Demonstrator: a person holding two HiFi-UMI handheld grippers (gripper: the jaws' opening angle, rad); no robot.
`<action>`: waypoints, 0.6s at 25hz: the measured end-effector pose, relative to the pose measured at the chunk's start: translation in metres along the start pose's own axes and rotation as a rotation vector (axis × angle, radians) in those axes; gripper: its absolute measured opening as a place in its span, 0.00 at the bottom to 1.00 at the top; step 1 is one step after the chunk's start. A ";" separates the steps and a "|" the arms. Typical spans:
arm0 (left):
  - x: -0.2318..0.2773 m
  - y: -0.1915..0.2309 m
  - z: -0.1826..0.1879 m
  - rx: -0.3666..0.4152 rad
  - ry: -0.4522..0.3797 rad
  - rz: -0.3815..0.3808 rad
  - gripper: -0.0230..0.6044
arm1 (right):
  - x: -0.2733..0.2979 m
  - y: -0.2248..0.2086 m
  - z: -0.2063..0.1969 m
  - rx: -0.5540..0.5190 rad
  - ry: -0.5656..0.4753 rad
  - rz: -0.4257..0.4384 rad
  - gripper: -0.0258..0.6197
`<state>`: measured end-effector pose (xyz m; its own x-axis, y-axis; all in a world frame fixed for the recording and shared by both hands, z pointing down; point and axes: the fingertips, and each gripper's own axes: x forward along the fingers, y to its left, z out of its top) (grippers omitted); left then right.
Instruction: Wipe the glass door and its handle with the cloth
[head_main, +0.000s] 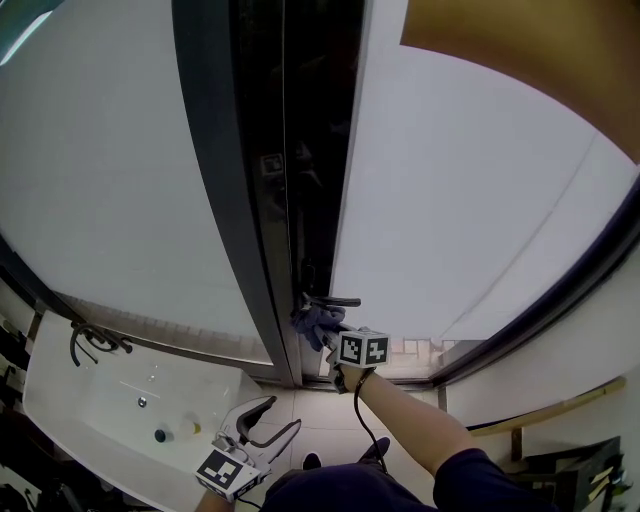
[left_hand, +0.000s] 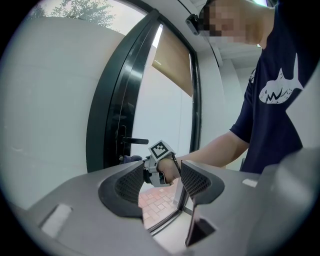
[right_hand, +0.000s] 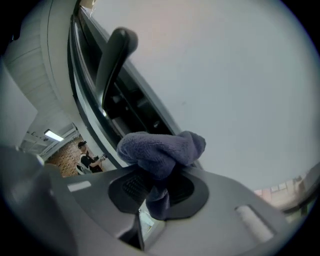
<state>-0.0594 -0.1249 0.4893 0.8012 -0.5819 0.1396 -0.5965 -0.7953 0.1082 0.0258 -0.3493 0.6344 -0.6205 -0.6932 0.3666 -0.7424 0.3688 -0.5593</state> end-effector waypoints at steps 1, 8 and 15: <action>0.000 0.000 0.001 0.002 -0.001 -0.001 0.40 | 0.005 0.005 -0.006 0.002 0.020 0.010 0.14; -0.007 -0.001 -0.001 -0.006 0.019 0.033 0.40 | 0.028 0.008 0.003 0.096 0.015 0.033 0.14; -0.014 -0.002 -0.005 -0.012 0.010 0.035 0.40 | 0.004 -0.011 0.034 0.234 -0.147 0.059 0.14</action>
<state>-0.0693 -0.1143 0.4925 0.7793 -0.6076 0.1533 -0.6247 -0.7723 0.1150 0.0407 -0.3773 0.6165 -0.6048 -0.7637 0.2259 -0.6171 0.2701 -0.7391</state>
